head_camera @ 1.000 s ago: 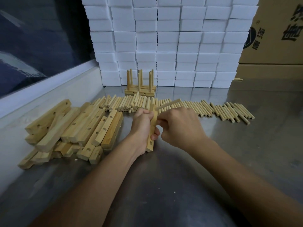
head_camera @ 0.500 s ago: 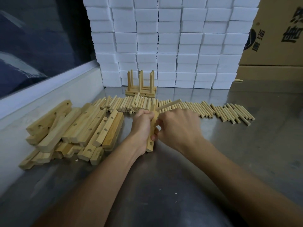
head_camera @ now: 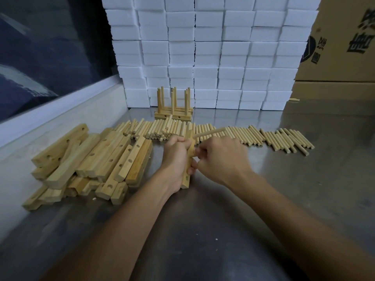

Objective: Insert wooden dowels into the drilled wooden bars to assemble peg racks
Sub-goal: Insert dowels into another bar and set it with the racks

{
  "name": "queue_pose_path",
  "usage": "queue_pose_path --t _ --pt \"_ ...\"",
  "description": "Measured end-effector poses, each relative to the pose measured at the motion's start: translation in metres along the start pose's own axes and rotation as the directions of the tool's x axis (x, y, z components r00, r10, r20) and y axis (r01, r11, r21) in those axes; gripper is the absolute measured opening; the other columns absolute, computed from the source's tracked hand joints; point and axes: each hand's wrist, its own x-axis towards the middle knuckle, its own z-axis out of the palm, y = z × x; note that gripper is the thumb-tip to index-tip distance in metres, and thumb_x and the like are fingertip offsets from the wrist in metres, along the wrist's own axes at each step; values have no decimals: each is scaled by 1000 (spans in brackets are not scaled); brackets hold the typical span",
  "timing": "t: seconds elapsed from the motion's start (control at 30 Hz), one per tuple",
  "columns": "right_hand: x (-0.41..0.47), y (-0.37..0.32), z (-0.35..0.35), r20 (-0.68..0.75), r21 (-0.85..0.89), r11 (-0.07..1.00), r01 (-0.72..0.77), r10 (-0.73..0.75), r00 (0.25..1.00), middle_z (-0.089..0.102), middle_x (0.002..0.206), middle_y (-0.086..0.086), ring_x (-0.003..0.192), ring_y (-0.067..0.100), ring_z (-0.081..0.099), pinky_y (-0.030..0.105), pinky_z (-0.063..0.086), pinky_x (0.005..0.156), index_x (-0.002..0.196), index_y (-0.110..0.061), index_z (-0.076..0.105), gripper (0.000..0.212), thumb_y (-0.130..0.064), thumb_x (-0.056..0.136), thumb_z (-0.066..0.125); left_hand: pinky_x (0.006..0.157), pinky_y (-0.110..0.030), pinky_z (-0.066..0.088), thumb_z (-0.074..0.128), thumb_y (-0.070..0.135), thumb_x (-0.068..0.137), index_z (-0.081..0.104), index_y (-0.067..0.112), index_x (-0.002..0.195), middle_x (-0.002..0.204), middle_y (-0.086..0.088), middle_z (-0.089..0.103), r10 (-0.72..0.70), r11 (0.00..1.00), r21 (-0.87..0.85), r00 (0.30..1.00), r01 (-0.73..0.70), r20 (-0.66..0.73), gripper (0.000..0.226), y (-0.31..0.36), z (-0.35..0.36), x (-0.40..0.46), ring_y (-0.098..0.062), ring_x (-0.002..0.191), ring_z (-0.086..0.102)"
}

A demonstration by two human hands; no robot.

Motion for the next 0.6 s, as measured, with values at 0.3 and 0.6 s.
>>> queue_pose_path --t 0.3,0.6 --pt "-4 37 -3 -138 183 917 356 -334 932 67 82 1 71 21 61 40 50 62 94 -10 72 38 -40 98 49 34 -22 32 47 14 102 52 10 106 86 -16 60 -77 993 -91 997 79 29 8 5 -7 4 -17 41 49" --pt "7 27 7 -147 259 938 231 -199 969 56 51 5 46 18 43 30 35 49 67 -7 69 32 -22 94 62 32 -23 31 45 15 103 51 12 100 89 -16 61 -28 999 -26 1000 28 -9 7 0 -4 7 -15 40 49"
